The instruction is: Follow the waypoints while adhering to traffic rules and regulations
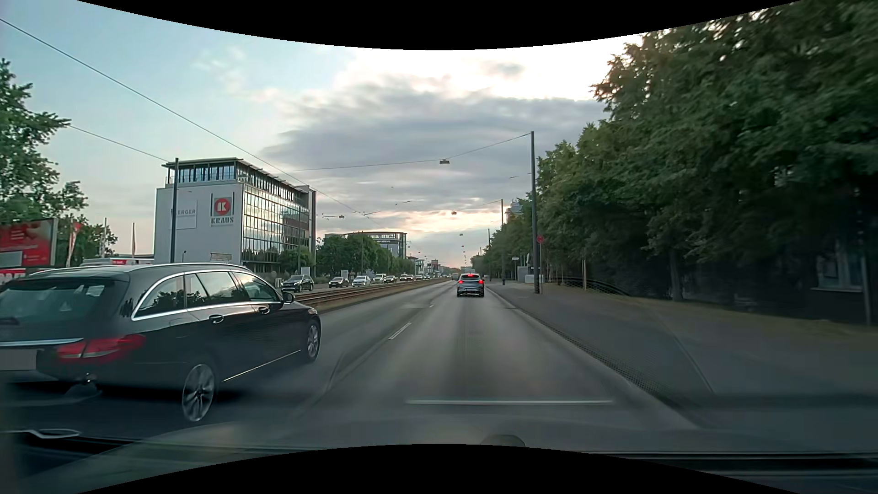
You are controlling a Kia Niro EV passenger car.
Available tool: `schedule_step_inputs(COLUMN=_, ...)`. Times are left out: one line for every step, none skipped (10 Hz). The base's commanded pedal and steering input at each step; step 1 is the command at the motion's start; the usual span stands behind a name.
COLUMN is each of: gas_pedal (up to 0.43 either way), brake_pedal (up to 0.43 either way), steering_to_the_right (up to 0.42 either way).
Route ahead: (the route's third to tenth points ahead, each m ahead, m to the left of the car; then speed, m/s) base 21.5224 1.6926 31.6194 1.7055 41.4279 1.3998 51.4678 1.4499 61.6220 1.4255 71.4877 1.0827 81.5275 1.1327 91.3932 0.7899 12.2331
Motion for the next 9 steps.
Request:
schedule_step_inputs(gas_pedal=0.000, brake_pedal=0.000, steering_to_the_right=-0.003)
schedule_step_inputs(gas_pedal=0.000, brake_pedal=0.000, steering_to_the_right=-0.003)
schedule_step_inputs(gas_pedal=0.000, brake_pedal=0.000, steering_to_the_right=-0.003)
schedule_step_inputs(gas_pedal=0.000, brake_pedal=0.000, steering_to_the_right=-0.003)
schedule_step_inputs(gas_pedal=0.000, brake_pedal=0.000, steering_to_the_right=-0.003)
schedule_step_inputs(gas_pedal=0.000, brake_pedal=0.000, steering_to_the_right=-0.003)
schedule_step_inputs(gas_pedal=0.000, brake_pedal=0.000, steering_to_the_right=-0.003)
schedule_step_inputs(gas_pedal=0.000, brake_pedal=0.000, steering_to_the_right=-0.003)
schedule_step_inputs(gas_pedal=0.000, brake_pedal=0.000, steering_to_the_right=-0.003)
